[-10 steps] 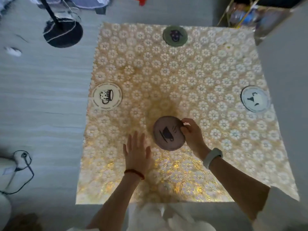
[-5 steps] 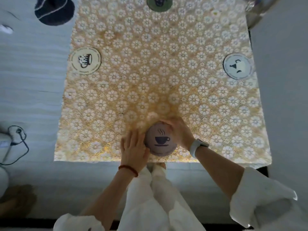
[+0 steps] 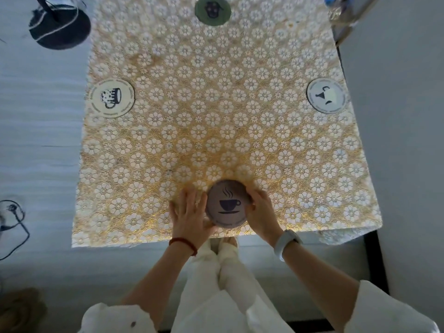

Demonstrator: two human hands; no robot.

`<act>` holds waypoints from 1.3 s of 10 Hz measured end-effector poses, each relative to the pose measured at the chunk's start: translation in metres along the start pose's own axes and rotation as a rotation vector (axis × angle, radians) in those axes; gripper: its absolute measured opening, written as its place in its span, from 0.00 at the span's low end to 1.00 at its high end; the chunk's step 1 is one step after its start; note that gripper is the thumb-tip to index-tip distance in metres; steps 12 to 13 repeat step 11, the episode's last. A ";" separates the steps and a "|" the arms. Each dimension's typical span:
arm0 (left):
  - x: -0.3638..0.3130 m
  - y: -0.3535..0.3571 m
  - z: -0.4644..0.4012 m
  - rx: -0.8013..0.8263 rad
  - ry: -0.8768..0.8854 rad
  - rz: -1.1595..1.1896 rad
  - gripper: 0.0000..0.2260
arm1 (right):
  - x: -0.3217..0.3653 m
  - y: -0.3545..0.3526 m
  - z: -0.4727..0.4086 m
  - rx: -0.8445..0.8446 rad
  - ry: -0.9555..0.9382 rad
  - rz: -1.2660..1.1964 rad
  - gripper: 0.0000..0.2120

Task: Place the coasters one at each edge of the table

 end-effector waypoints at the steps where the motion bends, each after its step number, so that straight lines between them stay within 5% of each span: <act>1: 0.000 -0.001 -0.001 -0.019 0.005 0.004 0.38 | -0.001 -0.001 0.002 0.003 0.010 -0.021 0.21; 13: -0.002 -0.008 0.001 0.010 -0.016 0.029 0.40 | 0.012 -0.033 0.011 -0.086 0.006 -0.177 0.18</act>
Point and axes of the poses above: each hand's wrist, its own z-axis away from the middle knuckle, its own y-axis out of the palm, x = y × z, the point moved 5 cm from there along -z, towards the middle knuckle, and after that the axes turned 4 degrees about y, right-handed, at the moved point
